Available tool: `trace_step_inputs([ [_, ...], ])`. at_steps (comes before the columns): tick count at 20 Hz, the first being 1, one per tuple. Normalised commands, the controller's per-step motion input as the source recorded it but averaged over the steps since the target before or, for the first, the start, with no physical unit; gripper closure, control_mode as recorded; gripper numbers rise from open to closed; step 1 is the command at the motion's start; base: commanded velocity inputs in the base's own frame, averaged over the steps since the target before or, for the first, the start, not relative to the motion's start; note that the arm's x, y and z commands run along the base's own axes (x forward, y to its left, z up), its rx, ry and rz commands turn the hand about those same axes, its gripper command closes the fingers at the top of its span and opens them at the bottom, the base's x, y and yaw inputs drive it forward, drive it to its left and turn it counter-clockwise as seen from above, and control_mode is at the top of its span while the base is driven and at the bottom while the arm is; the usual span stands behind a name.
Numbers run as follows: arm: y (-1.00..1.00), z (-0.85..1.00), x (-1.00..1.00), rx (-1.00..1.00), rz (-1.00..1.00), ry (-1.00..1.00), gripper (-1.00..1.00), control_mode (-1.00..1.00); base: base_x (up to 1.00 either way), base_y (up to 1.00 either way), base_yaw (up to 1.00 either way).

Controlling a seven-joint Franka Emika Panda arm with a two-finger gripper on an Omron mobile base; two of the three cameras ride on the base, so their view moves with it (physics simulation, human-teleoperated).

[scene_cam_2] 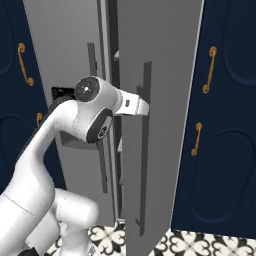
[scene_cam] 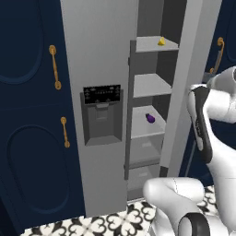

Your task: Grab a lemon wedge from the fridge and one ice cube from the ice bowl, and put them in the glass of lemonade.

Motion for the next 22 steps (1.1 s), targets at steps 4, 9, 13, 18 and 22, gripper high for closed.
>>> trace_step_inputs([
  [4,1.00,0.52,0.03,-0.43,-0.10,0.24,-1.00,-1.00,0.00,0.00,0.00],
  [9,1.00,0.20,0.51,-0.48,-0.17,0.32,-1.00,-1.00,0.00,0.00,0.00],
  [13,0.77,0.00,1.00,-0.45,-0.18,0.39,-1.00,-1.00,0.00,0.00,0.00],
  [18,0.14,-0.02,1.00,-0.43,-0.06,0.39,-1.00,-1.00,0.00,0.00,0.00],
  [22,-0.38,-0.07,0.94,-0.18,0.00,0.24,-1.00,-1.00,0.00,0.00,0.00],
])
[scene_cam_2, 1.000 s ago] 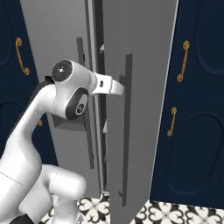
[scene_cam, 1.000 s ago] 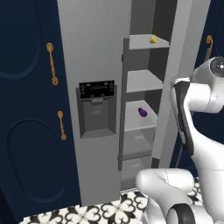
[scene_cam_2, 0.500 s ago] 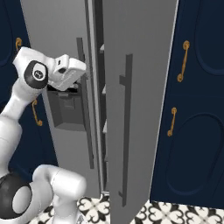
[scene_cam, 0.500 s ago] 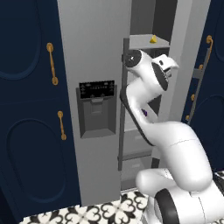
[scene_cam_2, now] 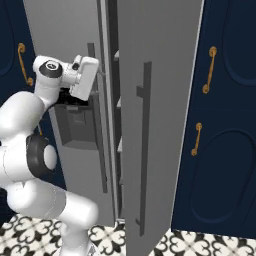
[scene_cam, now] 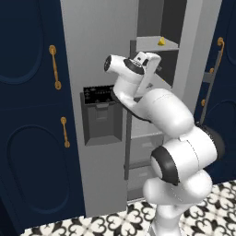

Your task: Grab a lemon wedge from the fridge and one ice cube from the ice bowl, and put them in the glass of lemonade.

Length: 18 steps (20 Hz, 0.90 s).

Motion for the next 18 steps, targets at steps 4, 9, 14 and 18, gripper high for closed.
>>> trace_step_inputs([
  [4,-0.66,-0.33,0.34,0.00,0.00,0.05,-1.00,-1.00,0.00,0.00,0.00],
  [9,-0.97,-0.03,-0.11,0.00,-0.08,0.01,-1.00,-1.00,0.00,0.00,0.00],
  [14,-1.00,0.00,-0.71,0.00,-0.17,0.00,-1.00,-1.00,0.00,0.00,0.00],
  [18,-1.00,0.00,-0.85,0.00,-0.18,0.00,-1.00,-1.00,0.00,0.00,0.00],
])
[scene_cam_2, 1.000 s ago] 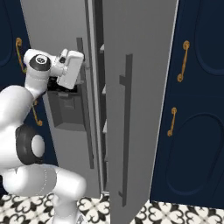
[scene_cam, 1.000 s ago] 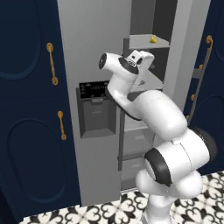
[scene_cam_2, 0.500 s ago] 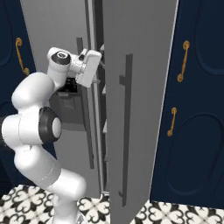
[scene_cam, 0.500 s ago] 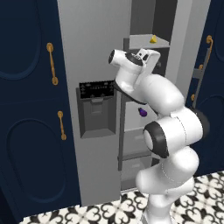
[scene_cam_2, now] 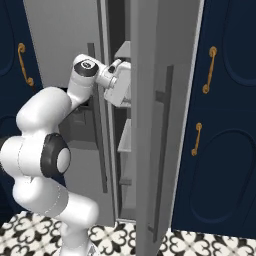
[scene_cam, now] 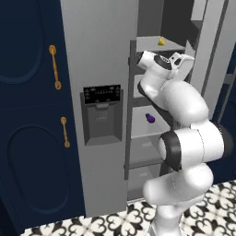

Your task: Grab a lemon wedge from the fridge and one ice cube from the ice bowl, and put them in the glass of lemonade.

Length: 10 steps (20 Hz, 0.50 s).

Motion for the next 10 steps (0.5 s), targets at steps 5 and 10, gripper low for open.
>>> trace_step_inputs([
  [5,-1.00,0.00,-0.73,0.00,-0.15,0.00,-1.00,-1.00,0.00,0.00,0.00],
  [10,-1.00,0.00,-0.43,0.00,-0.03,0.00,-1.00,-1.00,0.00,0.00,0.00],
])
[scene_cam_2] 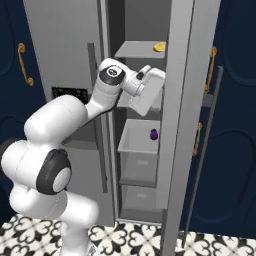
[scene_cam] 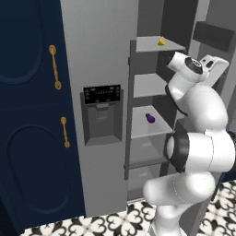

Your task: Grab a lemon wedge from the fridge and one ice cube from the ice bowl, and put them in the glass of lemonade.

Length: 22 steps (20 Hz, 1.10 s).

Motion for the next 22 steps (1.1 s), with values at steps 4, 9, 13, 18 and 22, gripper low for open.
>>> trace_step_inputs([
  [4,-0.77,0.17,-0.37,0.00,0.00,0.00,-1.00,-1.00,0.00,0.00,0.00],
  [9,-0.15,0.16,-0.15,-0.01,0.00,0.00,-1.00,-1.00,0.00,0.00,0.00],
  [13,0.76,0.53,-0.14,-0.09,0.07,-0.08,-1.00,-1.00,0.00,0.00,0.00],
  [18,0.78,0.24,-0.09,-0.05,0.15,-0.01,-1.00,-1.00,0.00,0.00,0.00],
  [22,0.89,-0.35,0.00,0.22,0.16,-0.08,-1.00,-1.00,0.00,0.00,0.00],
])
